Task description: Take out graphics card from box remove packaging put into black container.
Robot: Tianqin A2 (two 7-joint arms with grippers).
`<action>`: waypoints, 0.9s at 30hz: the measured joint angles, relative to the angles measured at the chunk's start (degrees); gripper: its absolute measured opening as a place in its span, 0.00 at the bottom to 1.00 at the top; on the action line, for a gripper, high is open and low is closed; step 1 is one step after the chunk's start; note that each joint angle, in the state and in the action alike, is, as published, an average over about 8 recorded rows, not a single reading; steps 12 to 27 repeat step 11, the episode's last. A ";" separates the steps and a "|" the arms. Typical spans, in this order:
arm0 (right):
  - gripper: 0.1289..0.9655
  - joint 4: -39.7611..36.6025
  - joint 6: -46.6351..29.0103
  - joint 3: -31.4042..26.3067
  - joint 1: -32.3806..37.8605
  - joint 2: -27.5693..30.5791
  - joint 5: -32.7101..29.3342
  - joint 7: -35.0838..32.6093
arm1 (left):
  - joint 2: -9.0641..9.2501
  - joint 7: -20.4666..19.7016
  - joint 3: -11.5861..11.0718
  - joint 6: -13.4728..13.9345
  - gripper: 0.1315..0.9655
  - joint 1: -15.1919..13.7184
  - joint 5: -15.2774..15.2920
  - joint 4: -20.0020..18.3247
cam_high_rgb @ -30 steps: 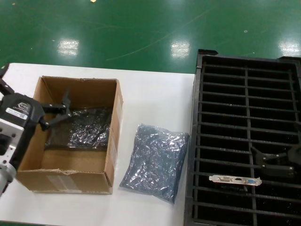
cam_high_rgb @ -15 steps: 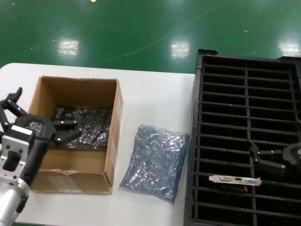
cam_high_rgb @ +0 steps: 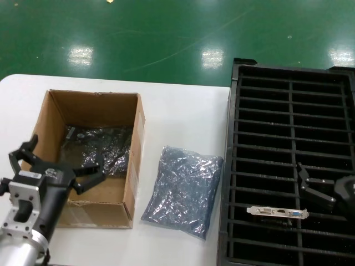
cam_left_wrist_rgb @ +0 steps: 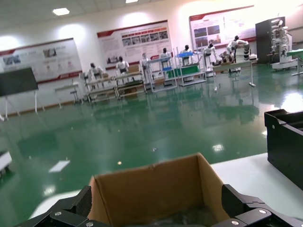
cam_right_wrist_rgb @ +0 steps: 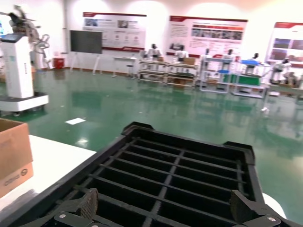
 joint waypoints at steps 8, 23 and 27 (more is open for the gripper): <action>1.00 0.09 5.19 0.32 -2.13 -3.89 3.15 -5.04 | 0.46 2.05 1.85 -2.11 1.00 1.44 -6.64 1.82; 1.00 0.10 6.12 0.37 -2.51 -4.59 3.72 -5.94 | 0.54 2.42 2.18 -2.49 1.00 1.69 -7.83 2.15; 1.00 0.10 6.12 0.37 -2.51 -4.59 3.72 -5.94 | 0.54 2.42 2.18 -2.49 1.00 1.69 -7.83 2.15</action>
